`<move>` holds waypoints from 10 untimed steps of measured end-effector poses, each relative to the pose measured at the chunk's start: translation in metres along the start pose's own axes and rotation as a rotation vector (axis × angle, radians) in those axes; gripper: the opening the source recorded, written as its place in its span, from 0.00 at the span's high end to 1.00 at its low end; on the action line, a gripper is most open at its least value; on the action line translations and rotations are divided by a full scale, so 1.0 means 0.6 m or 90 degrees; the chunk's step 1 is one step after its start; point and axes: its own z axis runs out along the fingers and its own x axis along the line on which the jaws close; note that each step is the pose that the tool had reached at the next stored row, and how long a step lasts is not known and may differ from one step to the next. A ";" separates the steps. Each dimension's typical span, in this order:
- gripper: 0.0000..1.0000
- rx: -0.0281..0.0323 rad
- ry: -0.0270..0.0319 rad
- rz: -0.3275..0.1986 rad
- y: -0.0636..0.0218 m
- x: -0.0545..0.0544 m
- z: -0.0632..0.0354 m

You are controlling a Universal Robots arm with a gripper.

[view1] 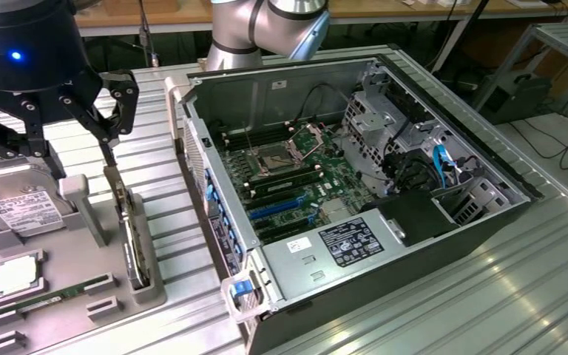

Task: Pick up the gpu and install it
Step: 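Pick up the gpu and move the gpu toward the slot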

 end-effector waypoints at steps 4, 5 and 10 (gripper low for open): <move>0.46 -0.0003 0.0006 -0.013 0.000 0.000 0.000; 0.46 -0.0003 0.0006 -0.015 0.000 0.000 0.001; 0.46 0.0003 0.0007 -0.015 -0.002 0.000 0.006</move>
